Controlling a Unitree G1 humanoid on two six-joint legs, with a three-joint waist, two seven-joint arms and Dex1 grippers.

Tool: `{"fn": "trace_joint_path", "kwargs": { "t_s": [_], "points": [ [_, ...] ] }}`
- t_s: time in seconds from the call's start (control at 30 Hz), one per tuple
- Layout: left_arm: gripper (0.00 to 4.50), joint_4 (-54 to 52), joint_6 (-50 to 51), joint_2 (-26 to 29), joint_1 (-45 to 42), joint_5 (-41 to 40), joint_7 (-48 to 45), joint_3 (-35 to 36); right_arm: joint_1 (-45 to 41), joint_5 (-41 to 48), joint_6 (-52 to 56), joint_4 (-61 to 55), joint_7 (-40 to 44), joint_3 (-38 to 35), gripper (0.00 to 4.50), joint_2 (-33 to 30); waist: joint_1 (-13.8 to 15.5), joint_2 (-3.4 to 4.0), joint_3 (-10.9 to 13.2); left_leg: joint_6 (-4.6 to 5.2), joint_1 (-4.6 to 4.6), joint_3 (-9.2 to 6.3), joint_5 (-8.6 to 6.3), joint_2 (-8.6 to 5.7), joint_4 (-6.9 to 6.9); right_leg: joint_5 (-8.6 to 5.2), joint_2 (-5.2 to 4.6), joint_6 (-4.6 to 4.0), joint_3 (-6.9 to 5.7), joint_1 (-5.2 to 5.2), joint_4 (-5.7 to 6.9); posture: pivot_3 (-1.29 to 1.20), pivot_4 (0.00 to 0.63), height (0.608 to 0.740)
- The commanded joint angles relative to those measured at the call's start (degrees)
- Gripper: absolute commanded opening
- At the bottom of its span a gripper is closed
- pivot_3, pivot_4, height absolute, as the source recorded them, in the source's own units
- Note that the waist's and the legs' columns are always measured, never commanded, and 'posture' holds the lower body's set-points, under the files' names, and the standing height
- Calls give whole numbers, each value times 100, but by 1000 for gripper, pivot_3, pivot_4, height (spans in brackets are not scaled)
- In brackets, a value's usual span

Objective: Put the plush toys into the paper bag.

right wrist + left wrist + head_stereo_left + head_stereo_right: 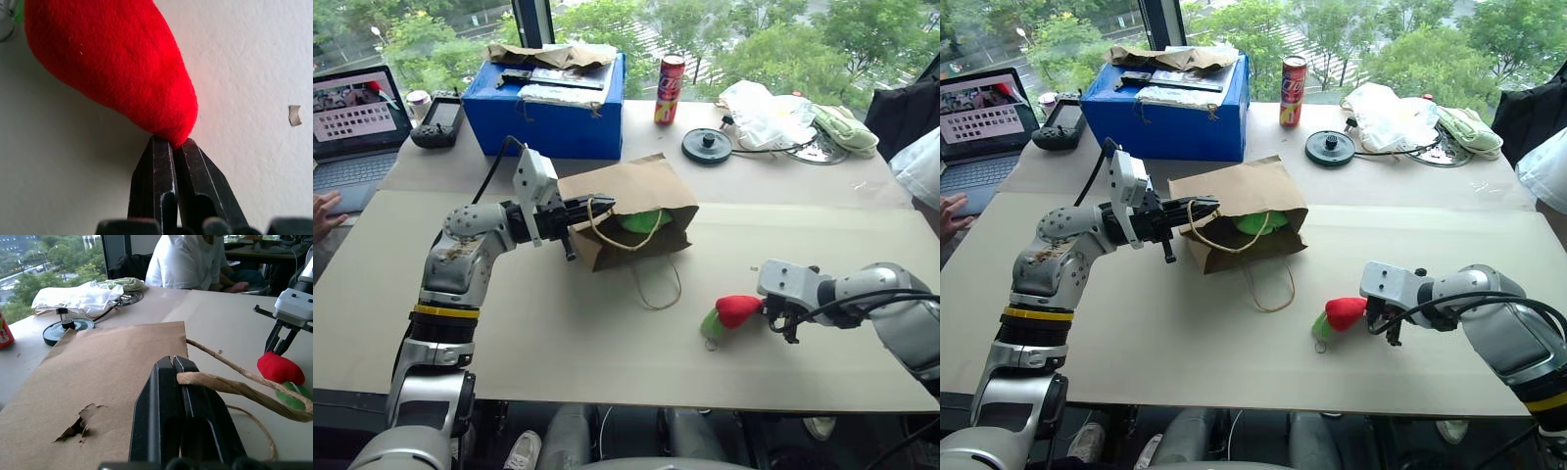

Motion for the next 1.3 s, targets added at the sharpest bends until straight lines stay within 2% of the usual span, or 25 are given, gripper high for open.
{"fn": "trace_joint_path", "kwargs": {
  "t_s": [0.03,0.23,0.43,0.57,0.77,0.93,1.03,1.07,1.27,1.3],
  "points": [
    [0,-133,-72,15,-146,-36,6,70,-196,604,648,-775,-190,-653,14,370,-6,0,0,0,0,-1,0,1,0,0,2,0,1,0,0,0,150,739],
    [0,-91,-70,4,-190,-16,-17,34,-736,1177,2357,-1458,-1175,-952,14,1509,10,0,0,0,0,-4,0,2,2,1,2,-2,-2,2,4,0,150,739],
    [0,-95,-48,6,-213,-13,-39,8,-1334,894,3777,-1546,-2668,-561,14,2886,9,1,-1,-1,-8,-3,1,0,1,1,0,-2,-2,-8,7,0,150,739],
    [0,-117,-20,4,-245,-25,-41,-3,-1668,559,4198,-1288,-3529,-247,14,3587,4,2,-2,-2,-11,-1,2,-1,0,2,1,-3,-1,-15,11,0,150,739],
    [0,-139,-16,-12,-220,-28,-54,-29,-2349,220,4264,-669,-4279,211,14,4233,-27,3,-2,-3,-11,2,2,-1,0,2,1,-3,-2,-16,14,0,150,739],
    [0,-140,-14,-41,-203,-36,-61,-49,-3167,-26,3684,426,-4494,1056,14,4754,-91,4,-2,-4,-11,2,3,-1,-1,2,1,-3,-3,-18,15,0,150,739],
    [0,-137,-18,-51,-196,-33,-62,-56,-3376,-117,3409,839,-4514,1273,14,4987,-139,4,-3,-5,-11,1,4,1,-3,2,4,-5,-3,-23,25,0,150,739],
    [0,-136,-17,-56,-197,-31,-62,-56,-3409,-124,3288,977,-4523,1285,14,5114,-140,4,-3,-5,-11,0,4,1,-4,2,3,-5,-3,-23,62,0,150,739],
    [0,-145,-15,-43,-187,-19,-60,-49,-3390,-133,2715,1605,-4653,1006,14,5747,-142,4,-3,-8,-14,1,5,1,-4,2,1,-5,-5,-25,63,0,150,739],
    [0,-145,-15,-36,-184,-17,-60,-43,-3379,-101,2675,1620,-4663,905,360,5827,-141,4,-3,-8,-13,1,6,1,-4,2,1,-5,-4,-24,65,0,150,739]
  ]
}}
